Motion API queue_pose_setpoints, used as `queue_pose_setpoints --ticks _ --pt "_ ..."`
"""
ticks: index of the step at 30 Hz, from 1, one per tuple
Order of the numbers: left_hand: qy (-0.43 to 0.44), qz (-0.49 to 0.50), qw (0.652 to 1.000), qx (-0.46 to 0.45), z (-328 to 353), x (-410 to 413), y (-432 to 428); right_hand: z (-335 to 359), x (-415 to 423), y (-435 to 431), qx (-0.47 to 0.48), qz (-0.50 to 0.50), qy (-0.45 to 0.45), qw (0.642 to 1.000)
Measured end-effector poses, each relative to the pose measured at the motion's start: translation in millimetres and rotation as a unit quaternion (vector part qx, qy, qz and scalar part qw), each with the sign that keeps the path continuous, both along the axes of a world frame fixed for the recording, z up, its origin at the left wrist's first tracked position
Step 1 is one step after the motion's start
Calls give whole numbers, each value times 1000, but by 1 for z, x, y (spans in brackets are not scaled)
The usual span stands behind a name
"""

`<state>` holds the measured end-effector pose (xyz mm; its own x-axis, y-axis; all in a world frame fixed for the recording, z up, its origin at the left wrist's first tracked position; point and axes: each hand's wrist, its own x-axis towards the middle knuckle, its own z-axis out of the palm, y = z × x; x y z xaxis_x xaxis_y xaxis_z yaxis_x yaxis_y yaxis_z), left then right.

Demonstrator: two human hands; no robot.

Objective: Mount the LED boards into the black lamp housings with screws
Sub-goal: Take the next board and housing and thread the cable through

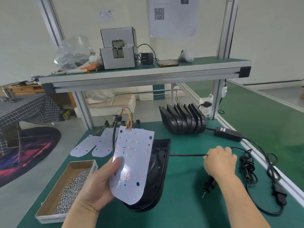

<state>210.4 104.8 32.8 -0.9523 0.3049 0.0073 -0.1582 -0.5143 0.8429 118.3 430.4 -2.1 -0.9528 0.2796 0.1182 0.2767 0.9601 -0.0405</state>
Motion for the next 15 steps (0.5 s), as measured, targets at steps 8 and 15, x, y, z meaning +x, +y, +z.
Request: queue_pose_setpoints --ticks 8,15 --pt "-21 16 999 -46 0 -4 9 66 42 -60 -266 375 222 860" --pt "-23 52 998 -38 4 -1 -3 98 66 -71 -223 460 240 825"
